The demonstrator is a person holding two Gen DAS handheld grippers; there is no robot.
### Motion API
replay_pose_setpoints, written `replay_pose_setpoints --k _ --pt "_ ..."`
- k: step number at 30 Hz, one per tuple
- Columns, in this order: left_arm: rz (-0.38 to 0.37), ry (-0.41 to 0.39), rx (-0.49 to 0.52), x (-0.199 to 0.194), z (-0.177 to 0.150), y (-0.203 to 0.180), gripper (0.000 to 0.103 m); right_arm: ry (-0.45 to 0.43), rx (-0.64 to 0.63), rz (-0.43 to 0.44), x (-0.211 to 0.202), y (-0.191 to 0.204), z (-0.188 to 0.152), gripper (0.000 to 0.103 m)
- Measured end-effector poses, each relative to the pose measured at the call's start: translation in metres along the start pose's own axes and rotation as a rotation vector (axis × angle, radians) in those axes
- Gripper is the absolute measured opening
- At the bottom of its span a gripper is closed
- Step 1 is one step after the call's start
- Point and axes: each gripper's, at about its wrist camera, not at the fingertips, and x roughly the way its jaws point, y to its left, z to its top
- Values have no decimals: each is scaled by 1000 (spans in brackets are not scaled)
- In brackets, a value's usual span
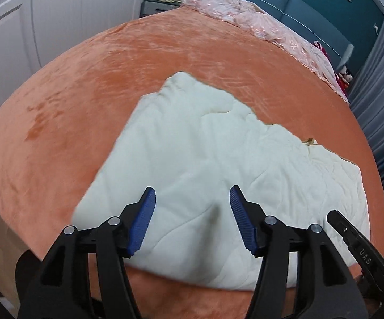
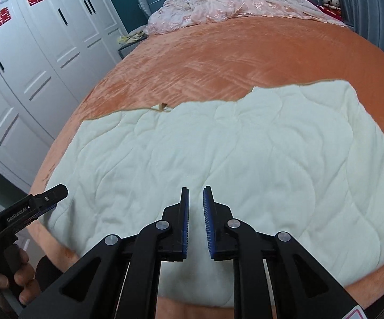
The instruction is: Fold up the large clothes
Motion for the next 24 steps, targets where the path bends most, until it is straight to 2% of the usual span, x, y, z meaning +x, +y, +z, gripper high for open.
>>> replay_pose_setpoints --k 4,10,11,15,17,19,21,22,24 --pt "-40 -4 -89 -18 -17 27 56 69 -11 0 13 7 -25 15" --pt "-61 6 -228 -24 -32 55 60 92 33 12 24 1 -43 13" --pt "-71 16 -244 -22 -33 59 63 94 31 13 25 1 -44 13" --pt "-79 59 -267 -4 -37 64 64 96 -9 -15 29 6 -49 13" --pt "-114 97 -302 10 -39 66 65 92 -19 -29 30 8 -50 13" --pt "-164 118 -351 23 -41 69 72 86 -29 -39 30 10 -52 13" --pt "-198 139 -390 35 -41 68 73 80 -42 -46 30 11 -53 13" --pt "-203 138 -395 37 -40 67 72 77 -49 -49 31 11 -53 13" --pt "-204 129 -370 34 -35 57 53 73 -61 -53 31 12 -55 13"
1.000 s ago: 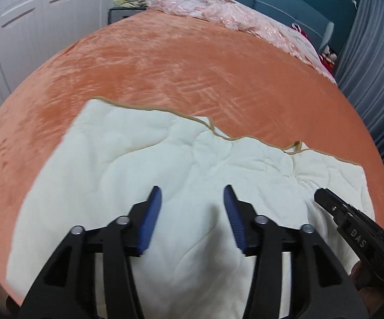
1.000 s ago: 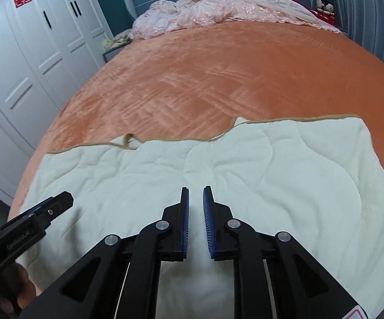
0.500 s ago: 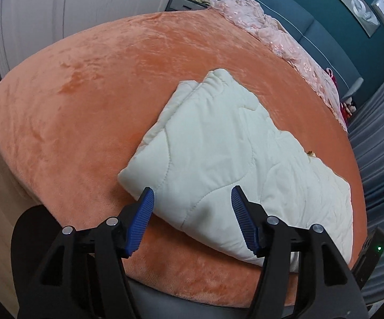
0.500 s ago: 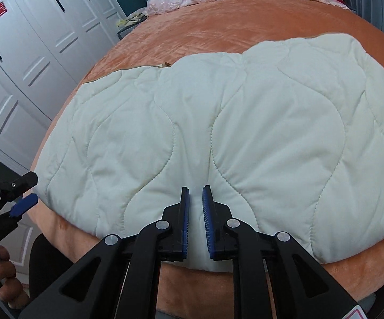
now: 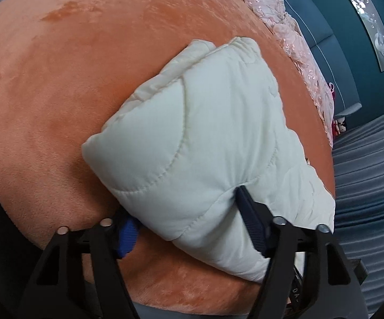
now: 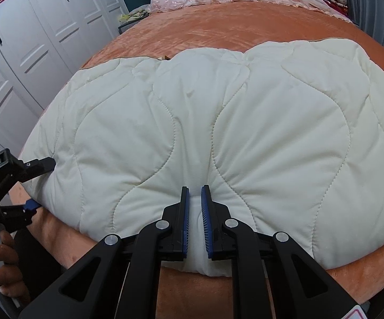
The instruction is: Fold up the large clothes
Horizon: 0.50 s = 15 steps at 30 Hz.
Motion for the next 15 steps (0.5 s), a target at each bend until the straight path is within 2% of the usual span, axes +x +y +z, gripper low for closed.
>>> replay_pose_setpoints --k 1,3,6,9,12,15 --pt "13 -8 24 -3 0 -8 49 -1 -1 1 0 0 0 13" --pt "15 -24 82 -13 -1 -24 32 3 9 11 0 -1 -1 13" --pt "-56 -32 98 -36 2 -39 25 15 53 50 -4 -9 1 12" --pt "-119 -58 118 -64 6 -55 21 22 121 103 -23 -18 0 11" --pt "-154 -88 174 -91 4 -75 20 24 110 135 -42 -20 -6 11" --pt "-147 -126 250 -112 0 -98 19 67 117 195 -45 -14 -15 11"
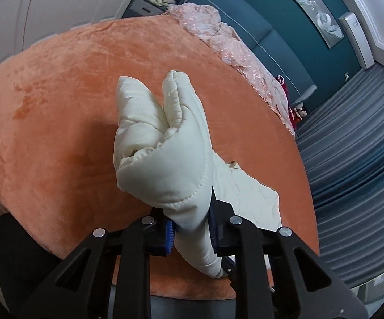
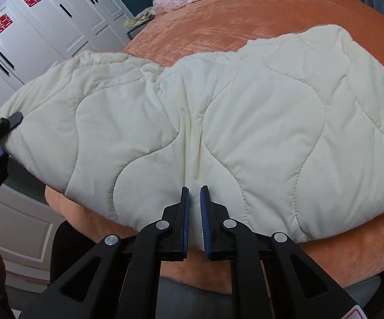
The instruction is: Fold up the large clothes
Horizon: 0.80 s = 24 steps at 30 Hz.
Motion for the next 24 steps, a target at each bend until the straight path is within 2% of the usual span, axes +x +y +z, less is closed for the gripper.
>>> replay_pose_setpoints --k 5,9,12,15,18,22,24 --pt "47 -50 199 -23 -6 -56 19 90 -33 100 33 38 -16 10" --pt "76 -24 343 -9 -24 -96 19 108 -80 90 46 57 -19 8" --pt "71 -15 434 1 -42 -122 19 77 -25 152 19 38 -19 8" --pt "58 30 504 23 -60 -146 19 12 29 138 -25 4 -22 8" --pt "42 106 528 50 -81 -162 19 -50 89 64 -72 -37 -32 9" --pt "78 216 583 88 -114 -176 21 -107 148 -41 -114 -74 -45 10" --pt "106 254 588 101 -127 -177 23 -123 182 -62 -127 -88 -51 10"
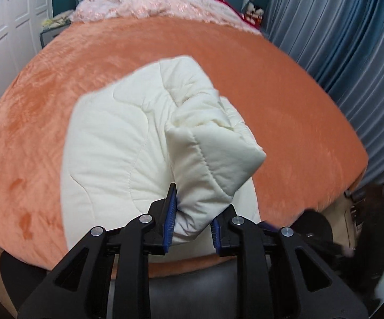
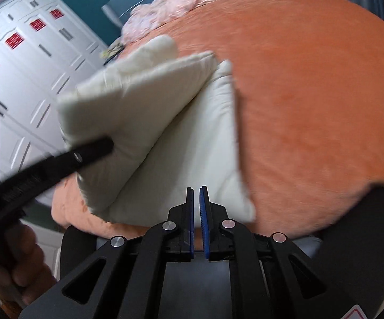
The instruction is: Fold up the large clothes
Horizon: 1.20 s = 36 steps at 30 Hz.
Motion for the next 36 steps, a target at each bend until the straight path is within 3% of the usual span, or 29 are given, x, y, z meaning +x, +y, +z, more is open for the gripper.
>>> replay_pose_setpoints --k 4,7,8,9,10,12,15,18,21,23,24,25,27,30,36 --pt "36 3 8 -8 -6 -4 29 -39 29 -18 -20 -10 5 11" --pt "-51 -12 -68 -31 -5 11 38 -87 -21 -16 -39 0 14 13" --pt "-84 -22 -109 -40 -4 18 47 -105 -46 -15 -44 6 20 15" --pt "-100 -40 -147 -49 -3 26 54 -123 -72 -10 -49 15 23 31" --pt "-99 -73 -185 -60 -1 38 56 -145 -100 -4 -52 22 30 55" --pt "-46 -142 -215 -75 3 53 64 -201 -136 10 -60 38 38 68" --pt "118 -183 -233 -81 12 78 65 -215 -205 42 -56 67 55 68" --pt "135 -167 -282 -78 12 99 65 -206 -244 25 -43 88 67 68" --pt "131 -154 -282 -74 8 107 65 -139 -259 -1 -17 96 74 65" --pt "143 -140 -260 -71 3 104 65 -46 -250 -18 3 96 76 33" --pt "147 -131 -251 -67 0 101 65 -9 -230 -60 11 90 73 22" --pt "145 -121 -246 -65 -2 99 65 -4 -199 -60 10 85 69 17" --pt "140 -107 -233 -62 -7 97 65 -49 -155 36 -13 75 57 15" --pt "147 -99 -210 -57 -11 92 65 -102 -163 -15 -37 63 33 14" --pt "121 -45 -199 -36 -21 79 65 -1 -48 -58 -16 15 5 14"
